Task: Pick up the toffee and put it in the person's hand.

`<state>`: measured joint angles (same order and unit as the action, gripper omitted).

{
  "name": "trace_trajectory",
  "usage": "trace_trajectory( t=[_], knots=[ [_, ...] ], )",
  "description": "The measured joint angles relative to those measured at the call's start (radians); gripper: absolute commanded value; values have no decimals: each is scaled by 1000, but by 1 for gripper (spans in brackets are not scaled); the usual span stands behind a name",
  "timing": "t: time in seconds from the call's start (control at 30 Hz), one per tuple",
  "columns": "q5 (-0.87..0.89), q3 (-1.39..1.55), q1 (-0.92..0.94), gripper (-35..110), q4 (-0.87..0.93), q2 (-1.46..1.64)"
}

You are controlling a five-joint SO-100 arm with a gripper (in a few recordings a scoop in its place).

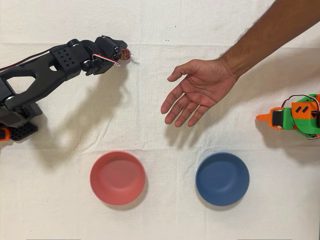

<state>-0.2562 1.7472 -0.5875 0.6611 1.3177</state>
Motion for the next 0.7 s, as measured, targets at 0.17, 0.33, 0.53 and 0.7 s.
trace_trajectory(
  t=[0.17, 0.33, 0.53, 0.7],
  knots=[
    [-8, -14, 0, 11, 0, 0],
    [-29, -38, 3, 10, 9, -14],
    [-40, -44, 5, 8, 14, -14],
    [-40, -44, 5, 10, 14, -14]
  ],
)
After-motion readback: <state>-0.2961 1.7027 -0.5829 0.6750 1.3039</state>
